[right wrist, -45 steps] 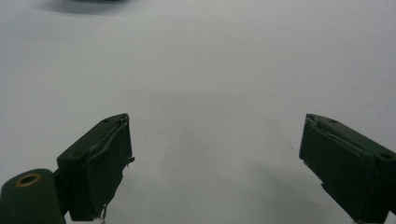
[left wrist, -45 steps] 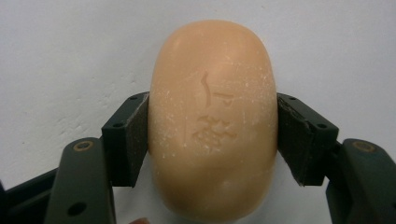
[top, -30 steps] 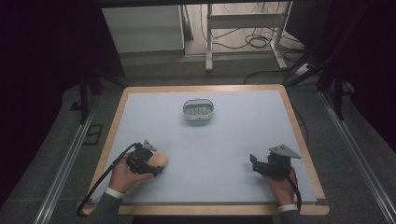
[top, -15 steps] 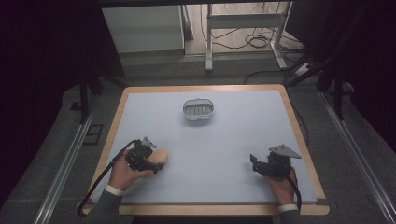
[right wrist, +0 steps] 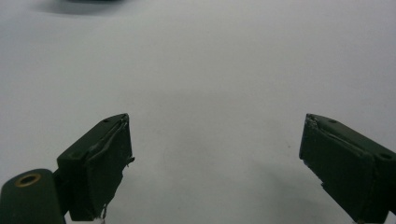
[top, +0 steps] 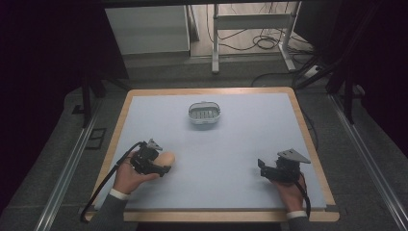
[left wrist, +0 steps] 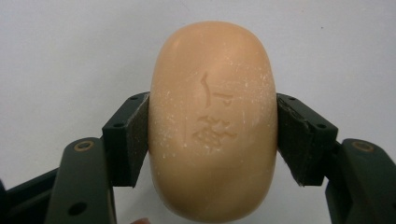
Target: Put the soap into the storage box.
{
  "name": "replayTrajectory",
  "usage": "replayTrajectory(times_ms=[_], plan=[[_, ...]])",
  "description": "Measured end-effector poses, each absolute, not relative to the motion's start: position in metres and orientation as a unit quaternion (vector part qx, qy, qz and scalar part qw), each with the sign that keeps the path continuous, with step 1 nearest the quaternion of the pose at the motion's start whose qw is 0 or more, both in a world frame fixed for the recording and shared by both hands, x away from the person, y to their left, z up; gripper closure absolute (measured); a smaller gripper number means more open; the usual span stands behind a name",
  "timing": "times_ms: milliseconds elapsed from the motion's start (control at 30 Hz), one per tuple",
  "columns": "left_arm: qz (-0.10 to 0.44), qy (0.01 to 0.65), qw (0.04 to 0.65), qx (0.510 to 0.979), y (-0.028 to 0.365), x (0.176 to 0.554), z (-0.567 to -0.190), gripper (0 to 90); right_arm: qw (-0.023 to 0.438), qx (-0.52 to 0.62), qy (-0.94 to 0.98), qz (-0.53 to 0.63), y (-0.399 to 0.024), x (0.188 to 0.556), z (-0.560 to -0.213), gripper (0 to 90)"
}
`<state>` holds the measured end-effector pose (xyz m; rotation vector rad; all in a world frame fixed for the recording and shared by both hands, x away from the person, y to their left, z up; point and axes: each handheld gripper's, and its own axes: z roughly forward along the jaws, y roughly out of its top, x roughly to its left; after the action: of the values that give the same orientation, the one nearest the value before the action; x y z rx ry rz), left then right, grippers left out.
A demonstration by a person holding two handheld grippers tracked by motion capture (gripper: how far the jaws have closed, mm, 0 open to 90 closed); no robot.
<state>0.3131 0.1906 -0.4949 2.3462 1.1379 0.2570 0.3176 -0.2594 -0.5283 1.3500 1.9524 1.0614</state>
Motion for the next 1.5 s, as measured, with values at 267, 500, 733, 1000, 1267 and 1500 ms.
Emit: replayTrajectory(times_ms=[267,500,733,1000,1267,1500], plan=[[0.096,0.415,0.258,0.867,0.188,0.316,-0.491,32.7,0.268,0.500,0.724,0.392,-0.259,0.318,-0.528,9.4],[0.097,0.414,0.259,0.867,0.185,0.319,-0.490,32.7,0.267,0.500,0.724,0.392,-0.259,0.318,-0.528,9.4],[0.091,0.415,0.266,0.866,0.184,0.322,-0.492,32.7,0.267,0.500,0.725,0.392,-0.259,0.318,-0.529,9.3],[0.091,0.418,0.267,0.864,0.185,0.325,-0.493,32.7,0.267,0.500,0.725,0.391,-0.259,0.318,-0.529,9.4],[0.093,0.416,0.266,0.864,0.182,0.327,-0.490,32.7,0.267,0.501,0.725,0.391,-0.259,0.318,-0.529,9.4],[0.095,0.409,0.271,0.866,0.177,0.330,-0.484,32.7,0.267,0.501,0.725,0.391,-0.259,0.318,-0.529,9.4]])
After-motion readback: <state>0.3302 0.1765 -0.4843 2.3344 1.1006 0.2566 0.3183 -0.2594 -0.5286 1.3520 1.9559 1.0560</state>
